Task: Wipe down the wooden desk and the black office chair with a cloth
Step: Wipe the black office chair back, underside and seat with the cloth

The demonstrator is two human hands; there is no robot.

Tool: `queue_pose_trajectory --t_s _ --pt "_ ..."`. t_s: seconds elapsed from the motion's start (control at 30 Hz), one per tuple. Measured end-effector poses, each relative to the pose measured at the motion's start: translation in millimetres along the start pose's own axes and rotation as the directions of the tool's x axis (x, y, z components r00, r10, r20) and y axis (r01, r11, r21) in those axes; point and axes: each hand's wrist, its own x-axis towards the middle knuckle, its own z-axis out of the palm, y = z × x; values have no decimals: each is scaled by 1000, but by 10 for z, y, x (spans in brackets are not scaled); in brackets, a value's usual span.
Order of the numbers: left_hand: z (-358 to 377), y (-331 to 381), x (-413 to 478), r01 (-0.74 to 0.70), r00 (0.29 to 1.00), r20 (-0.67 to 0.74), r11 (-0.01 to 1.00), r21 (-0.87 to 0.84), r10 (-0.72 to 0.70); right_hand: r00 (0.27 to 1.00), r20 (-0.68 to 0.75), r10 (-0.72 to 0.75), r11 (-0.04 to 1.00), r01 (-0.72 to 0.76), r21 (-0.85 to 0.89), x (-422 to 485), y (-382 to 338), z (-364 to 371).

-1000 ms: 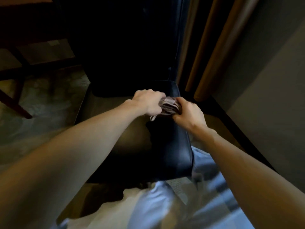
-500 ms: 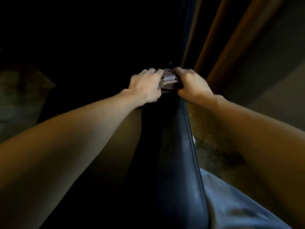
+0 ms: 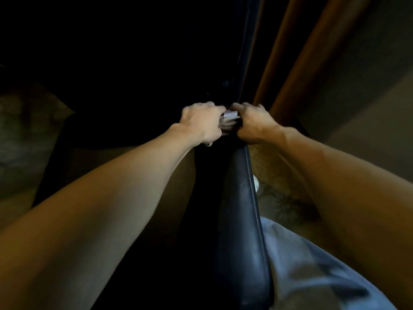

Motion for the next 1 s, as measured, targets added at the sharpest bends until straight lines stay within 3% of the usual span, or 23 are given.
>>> queue_pose_trajectory --t_s 0.5,0.63,1.0 --pt "233 680 -2088 -98 990 99 994 -41 102 999 23 38 995 -40 91 -2241 -345 663" --pt "269 797 -2382 -133 984 115 990 -45 138 992 76 103 987 -111 116 -2580 -378 766" --pt "377 965 -3111 -284 946 165 959 19 277 986 23 163 983 -164 87 -3431 -626 1089"
